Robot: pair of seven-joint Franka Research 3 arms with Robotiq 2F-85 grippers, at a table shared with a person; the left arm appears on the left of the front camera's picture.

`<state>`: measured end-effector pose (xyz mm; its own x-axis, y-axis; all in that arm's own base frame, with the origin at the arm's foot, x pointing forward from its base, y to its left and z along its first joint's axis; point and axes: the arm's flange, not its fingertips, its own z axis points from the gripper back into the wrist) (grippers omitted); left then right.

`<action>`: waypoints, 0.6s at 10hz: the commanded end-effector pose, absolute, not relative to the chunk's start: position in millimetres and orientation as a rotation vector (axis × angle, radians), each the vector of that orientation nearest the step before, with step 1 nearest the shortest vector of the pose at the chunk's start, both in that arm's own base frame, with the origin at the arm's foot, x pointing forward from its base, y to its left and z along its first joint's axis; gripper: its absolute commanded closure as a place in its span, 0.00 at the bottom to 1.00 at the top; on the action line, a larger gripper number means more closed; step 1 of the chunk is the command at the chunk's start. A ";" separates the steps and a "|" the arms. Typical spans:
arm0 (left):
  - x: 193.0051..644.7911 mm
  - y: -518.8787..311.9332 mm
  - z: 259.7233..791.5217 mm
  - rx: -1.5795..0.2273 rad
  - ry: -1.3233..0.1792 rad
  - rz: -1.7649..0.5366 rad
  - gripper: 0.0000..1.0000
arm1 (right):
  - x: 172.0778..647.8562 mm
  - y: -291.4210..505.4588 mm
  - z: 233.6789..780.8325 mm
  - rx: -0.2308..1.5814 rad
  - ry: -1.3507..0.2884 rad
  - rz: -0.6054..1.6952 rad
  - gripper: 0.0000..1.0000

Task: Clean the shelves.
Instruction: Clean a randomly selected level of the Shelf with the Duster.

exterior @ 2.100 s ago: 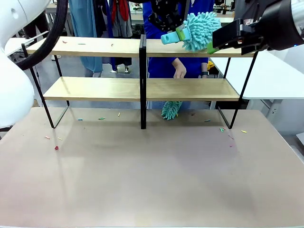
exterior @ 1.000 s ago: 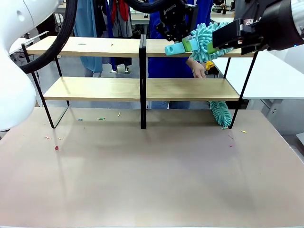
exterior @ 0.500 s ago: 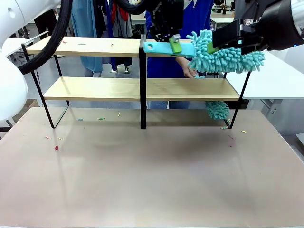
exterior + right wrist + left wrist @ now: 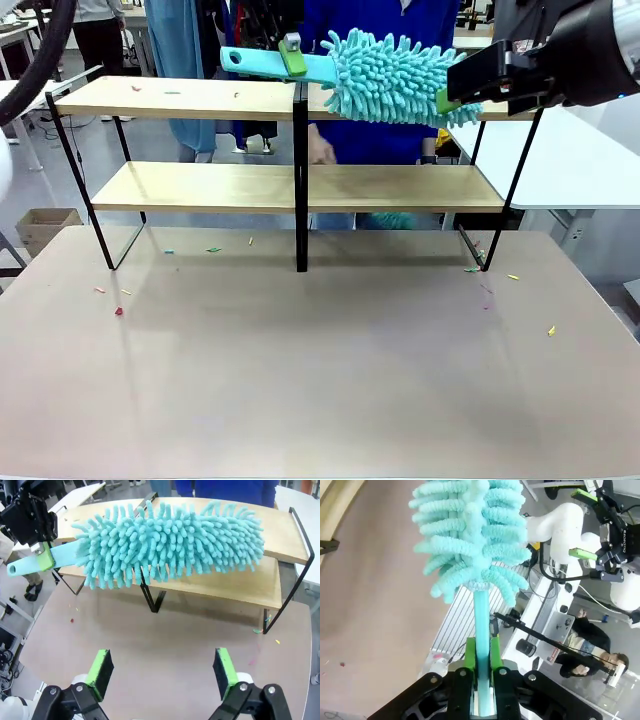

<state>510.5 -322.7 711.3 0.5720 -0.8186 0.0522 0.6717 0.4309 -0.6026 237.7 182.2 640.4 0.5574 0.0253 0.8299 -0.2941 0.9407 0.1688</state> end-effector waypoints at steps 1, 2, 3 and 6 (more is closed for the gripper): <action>618.3 -334.2 816.5 -0.553 0.375 -0.816 0.88 | 238.1 182.5 640.7 0.305 -0.967 0.190 0.00; 581.1 -208.9 835.1 -0.565 0.436 -0.675 0.88 | 238.1 182.5 640.7 0.305 -0.967 0.190 0.00; 578.9 -204.0 835.3 -0.561 0.427 -0.665 0.88 | 238.1 182.5 640.7 0.305 -0.967 0.190 0.00; 552.6 -141.3 822.7 -0.569 0.522 -0.548 0.88 | 238.1 182.5 640.7 0.305 -0.967 0.190 0.00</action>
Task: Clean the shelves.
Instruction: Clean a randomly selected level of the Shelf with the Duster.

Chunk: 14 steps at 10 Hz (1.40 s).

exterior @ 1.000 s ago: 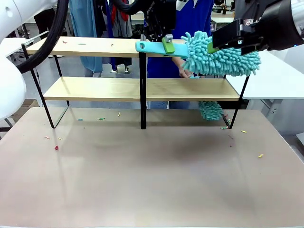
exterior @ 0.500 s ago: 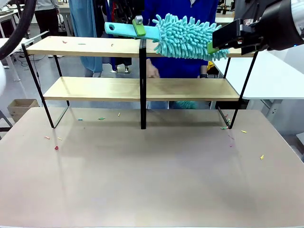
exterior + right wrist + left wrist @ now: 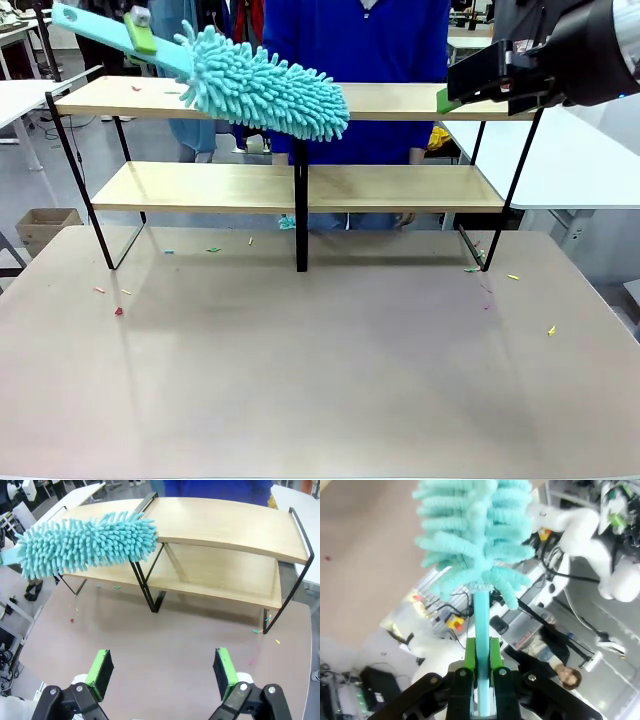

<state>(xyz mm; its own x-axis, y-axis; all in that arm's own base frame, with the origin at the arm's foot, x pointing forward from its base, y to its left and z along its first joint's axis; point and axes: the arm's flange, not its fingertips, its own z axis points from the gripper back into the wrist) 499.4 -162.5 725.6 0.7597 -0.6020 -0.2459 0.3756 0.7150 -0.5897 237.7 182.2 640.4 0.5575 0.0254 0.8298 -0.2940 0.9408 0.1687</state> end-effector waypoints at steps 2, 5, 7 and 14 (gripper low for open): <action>523.9 -113.6 817.7 -0.537 0.725 -0.642 0.88 | 238.1 182.5 640.7 0.305 -0.967 0.190 0.00; 466.0 -44.2 834.1 -0.813 0.271 -0.780 0.88 | 238.1 182.5 640.7 0.305 -0.967 0.190 0.00; 447.0 -22.8 828.4 -0.847 0.177 -0.826 0.88 | 238.1 182.5 640.7 0.305 -0.967 0.190 0.00; 327.2 92.7 758.3 -0.929 0.069 -0.473 0.88 | 238.1 182.5 640.7 0.305 -0.967 0.190 0.00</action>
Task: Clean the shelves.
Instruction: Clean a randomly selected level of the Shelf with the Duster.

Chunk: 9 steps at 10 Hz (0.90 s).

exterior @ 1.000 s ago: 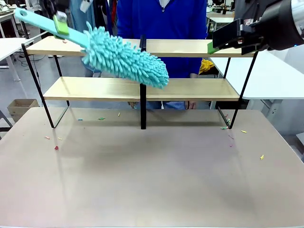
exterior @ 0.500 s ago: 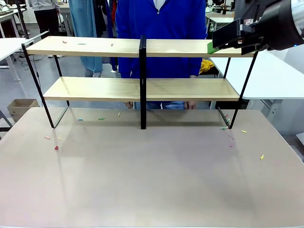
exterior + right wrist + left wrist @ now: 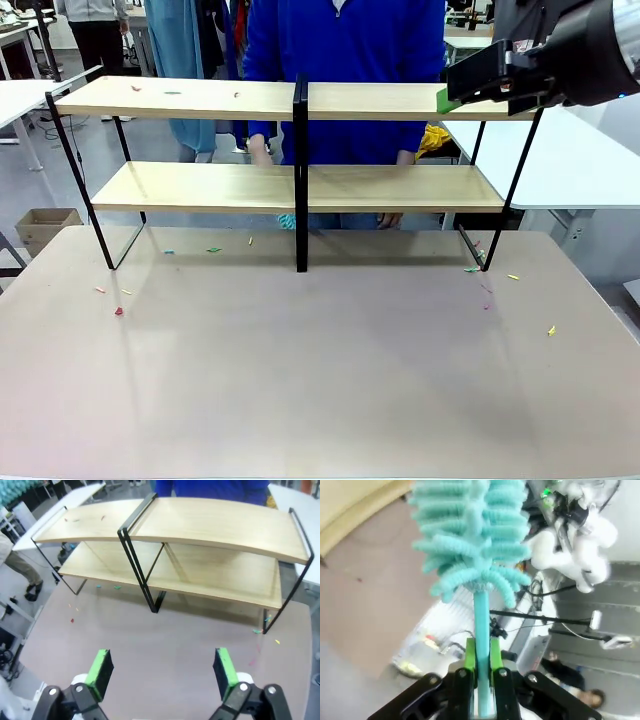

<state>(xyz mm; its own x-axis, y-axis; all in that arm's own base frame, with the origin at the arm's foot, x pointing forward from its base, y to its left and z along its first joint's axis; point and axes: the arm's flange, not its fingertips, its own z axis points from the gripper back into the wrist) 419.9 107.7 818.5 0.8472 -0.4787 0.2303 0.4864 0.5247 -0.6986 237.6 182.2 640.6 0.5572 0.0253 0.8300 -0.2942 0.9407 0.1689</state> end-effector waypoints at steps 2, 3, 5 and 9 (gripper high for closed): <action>281.9 104.8 740.8 -1.102 0.163 -0.341 0.88 | 238.1 182.5 640.7 0.305 -0.967 0.190 0.00; 272.8 106.3 739.0 -1.146 0.105 -0.334 0.88 | 238.1 182.5 640.7 0.305 -0.967 0.190 0.00; 265.4 108.3 736.0 -1.080 -0.191 -0.282 0.88 | 238.1 182.5 640.7 0.305 -0.967 0.190 0.00; 290.4 142.1 713.6 -1.096 -0.320 -0.061 0.88 | 238.1 182.5 640.7 0.305 -0.967 0.190 0.00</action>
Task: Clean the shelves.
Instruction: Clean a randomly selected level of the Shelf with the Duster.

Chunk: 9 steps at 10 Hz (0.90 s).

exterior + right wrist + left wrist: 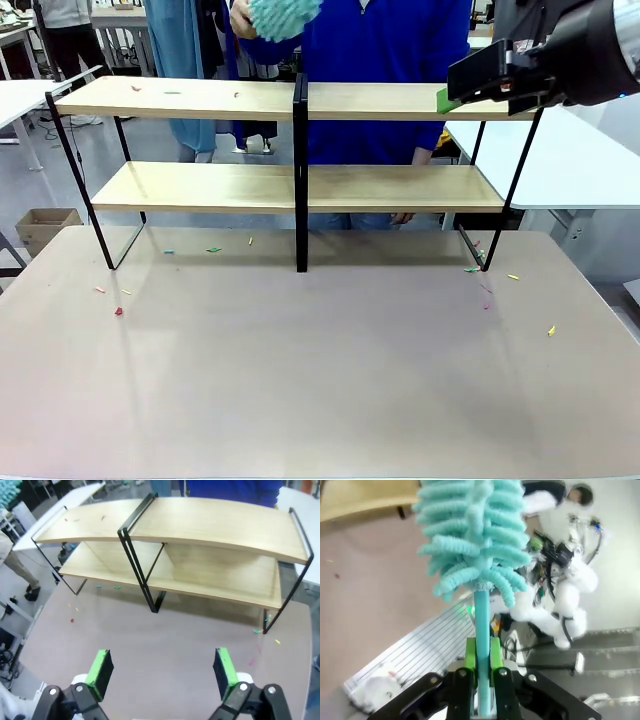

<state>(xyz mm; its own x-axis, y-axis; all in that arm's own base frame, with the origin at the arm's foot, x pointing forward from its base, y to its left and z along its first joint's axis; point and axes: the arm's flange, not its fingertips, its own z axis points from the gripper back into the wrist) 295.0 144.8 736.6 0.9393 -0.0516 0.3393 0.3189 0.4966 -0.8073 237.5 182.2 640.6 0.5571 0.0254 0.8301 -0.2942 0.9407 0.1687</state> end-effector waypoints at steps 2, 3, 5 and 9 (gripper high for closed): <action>290.8 140.9 760.2 -1.006 -0.262 -0.304 0.88 | 238.1 182.5 640.7 0.305 -0.967 0.190 0.00; 290.8 140.9 760.2 -1.006 -0.262 -0.304 0.88 | 238.1 182.5 640.7 0.305 -0.967 0.190 0.00; 290.8 140.9 760.2 -1.006 -0.262 -0.304 0.88 | 238.1 182.5 640.7 0.305 -0.967 0.190 0.00; 296.9 202.9 766.5 -1.083 -0.536 -0.177 0.88 | 238.1 182.5 640.7 0.305 -0.967 0.190 0.00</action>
<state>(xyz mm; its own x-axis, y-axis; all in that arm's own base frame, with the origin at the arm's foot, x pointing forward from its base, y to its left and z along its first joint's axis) 300.3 176.3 767.7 0.8994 0.0174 0.4369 0.3789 0.4674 -0.7987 237.6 182.1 640.5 0.5573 0.0253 0.8299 -0.2940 0.9408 0.1688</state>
